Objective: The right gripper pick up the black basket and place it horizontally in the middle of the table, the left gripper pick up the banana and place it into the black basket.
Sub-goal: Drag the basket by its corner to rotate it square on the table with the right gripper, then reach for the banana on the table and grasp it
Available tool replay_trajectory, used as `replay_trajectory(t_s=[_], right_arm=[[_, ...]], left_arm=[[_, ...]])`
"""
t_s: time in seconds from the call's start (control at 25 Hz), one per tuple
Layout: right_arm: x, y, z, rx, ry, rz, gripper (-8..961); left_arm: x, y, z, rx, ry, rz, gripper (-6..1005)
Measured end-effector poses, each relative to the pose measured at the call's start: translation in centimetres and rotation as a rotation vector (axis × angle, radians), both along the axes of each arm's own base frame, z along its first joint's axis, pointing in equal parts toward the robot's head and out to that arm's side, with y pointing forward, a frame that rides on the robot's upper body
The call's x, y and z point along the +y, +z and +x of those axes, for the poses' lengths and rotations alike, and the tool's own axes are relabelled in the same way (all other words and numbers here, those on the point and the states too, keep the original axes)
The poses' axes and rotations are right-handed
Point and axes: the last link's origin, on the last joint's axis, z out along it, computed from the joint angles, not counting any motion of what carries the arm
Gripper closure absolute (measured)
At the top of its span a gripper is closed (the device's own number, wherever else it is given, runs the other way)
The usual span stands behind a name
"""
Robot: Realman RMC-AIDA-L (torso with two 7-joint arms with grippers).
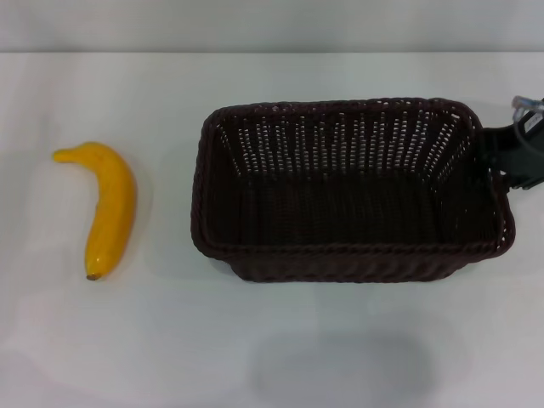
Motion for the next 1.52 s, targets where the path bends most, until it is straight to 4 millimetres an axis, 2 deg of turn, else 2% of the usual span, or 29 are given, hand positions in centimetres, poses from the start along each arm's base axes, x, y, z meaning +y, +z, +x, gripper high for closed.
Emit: replay_trajectory(t_s=[0.12,0.44,0.6,0.8,1.04,1.2,1.36,1.52], right_arm=[[0.0,0.8,-0.4,-0.004,0.004,0.006,636],[0.1,3.0,-1.2,-0.031,0.015,0.032,635],[0.2,5.0,-2.3,-0.041,0.092,0.106,635],[0.7,6.7,-2.0,-0.094,0.273,0.236,634],[1.7,7.4,-0.6,-0.180,0.642,0.434,633],[1.9,8.2,1.6,-0.215,0.825,0.564,633],[2.2,8.4,5.8,-0.221,0.943,0.717,632],[3.3,7.6,10.0,-0.230,0.937,0.785,633]], left_arm=[[0.0,0.0,0.0,0.001,-0.001,0.000,139],[0.1,-0.1,0.1,-0.001,-0.006,-0.005,139],[0.8,-0.5,0.6,0.022,-0.025,-0.060,139],[2.5,-0.5,1.4,-0.004,-0.071,-0.234,139],[3.8,0.4,3.4,-0.092,-0.138,-0.516,140],[3.8,1.1,4.4,-0.155,-0.127,-0.633,140],[3.7,1.5,5.2,-0.233,-0.077,-0.749,140],[3.6,1.7,6.1,-0.289,0.009,-0.875,148]])
